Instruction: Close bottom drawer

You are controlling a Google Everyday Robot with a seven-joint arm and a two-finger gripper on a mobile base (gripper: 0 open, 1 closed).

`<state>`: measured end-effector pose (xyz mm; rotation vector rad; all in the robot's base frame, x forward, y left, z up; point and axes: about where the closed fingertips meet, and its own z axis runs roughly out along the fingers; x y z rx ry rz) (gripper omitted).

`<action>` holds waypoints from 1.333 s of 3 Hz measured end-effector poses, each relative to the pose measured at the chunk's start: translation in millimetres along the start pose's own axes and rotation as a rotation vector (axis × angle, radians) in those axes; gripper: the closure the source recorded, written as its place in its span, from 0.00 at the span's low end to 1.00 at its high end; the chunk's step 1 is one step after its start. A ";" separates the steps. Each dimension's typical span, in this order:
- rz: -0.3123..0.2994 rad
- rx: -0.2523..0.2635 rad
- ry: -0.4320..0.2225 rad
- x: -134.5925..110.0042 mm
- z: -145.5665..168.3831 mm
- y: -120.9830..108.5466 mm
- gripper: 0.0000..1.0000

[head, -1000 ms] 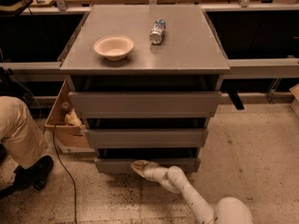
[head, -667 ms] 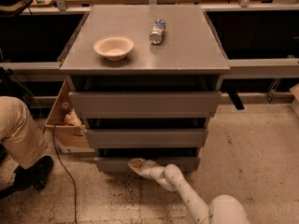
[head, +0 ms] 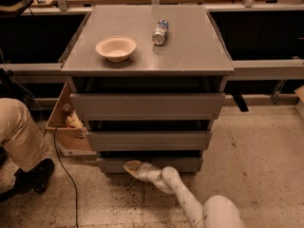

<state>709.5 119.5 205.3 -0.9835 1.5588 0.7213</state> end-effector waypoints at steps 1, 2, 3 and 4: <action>0.046 -0.106 0.023 13.4 -38.2 28.3 1.00; 0.120 -0.225 0.030 25.7 -96.7 70.5 1.00; 0.189 -0.300 0.024 16.3 -173.1 96.0 1.00; 0.198 -0.287 0.014 17.6 -184.9 97.3 1.00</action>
Offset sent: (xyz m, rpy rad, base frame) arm -0.2081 -0.1160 -0.0034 0.1031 0.2927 0.3203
